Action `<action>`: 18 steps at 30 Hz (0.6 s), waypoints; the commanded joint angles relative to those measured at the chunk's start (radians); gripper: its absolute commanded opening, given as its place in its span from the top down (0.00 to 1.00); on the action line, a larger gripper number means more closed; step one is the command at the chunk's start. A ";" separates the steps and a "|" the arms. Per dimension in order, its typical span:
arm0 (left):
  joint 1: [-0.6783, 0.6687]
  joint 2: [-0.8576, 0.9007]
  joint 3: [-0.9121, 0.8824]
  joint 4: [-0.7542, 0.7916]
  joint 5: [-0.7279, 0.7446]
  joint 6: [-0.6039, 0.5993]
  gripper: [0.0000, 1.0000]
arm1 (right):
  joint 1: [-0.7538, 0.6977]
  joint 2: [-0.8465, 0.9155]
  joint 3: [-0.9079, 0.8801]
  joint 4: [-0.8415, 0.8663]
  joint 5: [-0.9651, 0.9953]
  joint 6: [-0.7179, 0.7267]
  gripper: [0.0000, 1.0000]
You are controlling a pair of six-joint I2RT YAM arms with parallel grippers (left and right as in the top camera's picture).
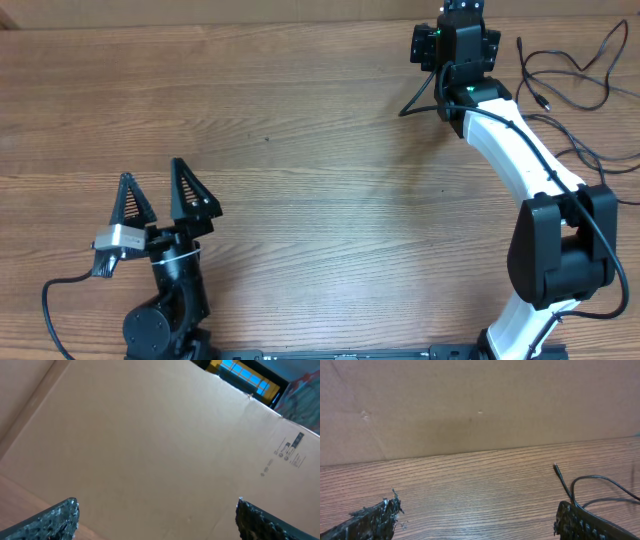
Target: Untangle cables
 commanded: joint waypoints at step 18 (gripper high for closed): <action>0.007 -0.189 -0.230 0.199 -0.048 0.016 0.00 | -0.003 -0.031 0.011 0.004 -0.001 -0.001 0.00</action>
